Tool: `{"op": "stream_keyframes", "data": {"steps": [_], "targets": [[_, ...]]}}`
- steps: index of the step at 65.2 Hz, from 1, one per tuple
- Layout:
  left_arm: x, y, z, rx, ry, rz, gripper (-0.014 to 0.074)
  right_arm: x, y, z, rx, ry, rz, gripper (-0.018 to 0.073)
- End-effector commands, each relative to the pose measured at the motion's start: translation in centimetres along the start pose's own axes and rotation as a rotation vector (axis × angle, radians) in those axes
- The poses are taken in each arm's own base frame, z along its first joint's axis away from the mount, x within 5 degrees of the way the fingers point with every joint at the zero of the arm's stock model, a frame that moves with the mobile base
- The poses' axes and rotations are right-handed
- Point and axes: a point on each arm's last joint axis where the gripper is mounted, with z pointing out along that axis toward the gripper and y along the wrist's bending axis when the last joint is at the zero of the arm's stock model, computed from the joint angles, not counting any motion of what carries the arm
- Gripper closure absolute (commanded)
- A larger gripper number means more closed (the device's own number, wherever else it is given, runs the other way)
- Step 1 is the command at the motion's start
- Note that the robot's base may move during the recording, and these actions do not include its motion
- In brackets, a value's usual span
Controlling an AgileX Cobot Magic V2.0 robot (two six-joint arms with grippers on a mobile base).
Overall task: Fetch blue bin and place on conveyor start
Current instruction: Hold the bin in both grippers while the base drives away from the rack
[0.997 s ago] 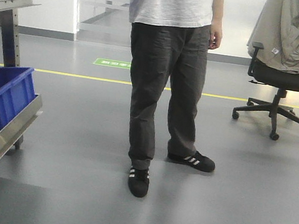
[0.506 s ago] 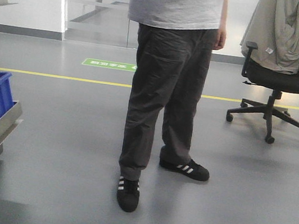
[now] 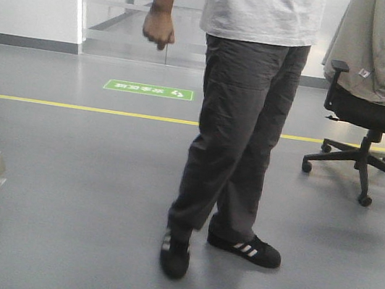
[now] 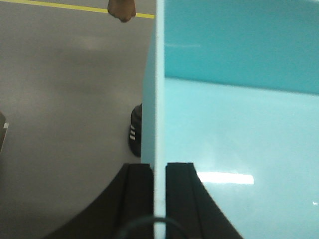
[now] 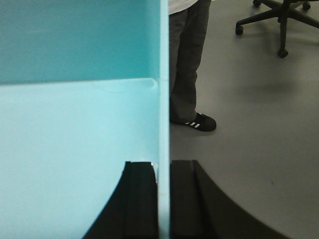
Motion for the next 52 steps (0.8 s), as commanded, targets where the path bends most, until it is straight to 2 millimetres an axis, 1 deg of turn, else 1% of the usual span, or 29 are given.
{"op": "stream_keyframes", "data": {"steps": [1,52], "targets": [[-0.79,-0.22,-1.1,0.041,-0.066,-0.006,0.0708,-0.64,-0.15,-0.83,-0.006,-0.056,-0.008,0.0713],[-0.82,-0.16,-1.08,0.04,-0.066,-0.007,0.0708,-0.66,-0.15,-0.83,-0.007,-0.059,-0.009,0.0713]]}}
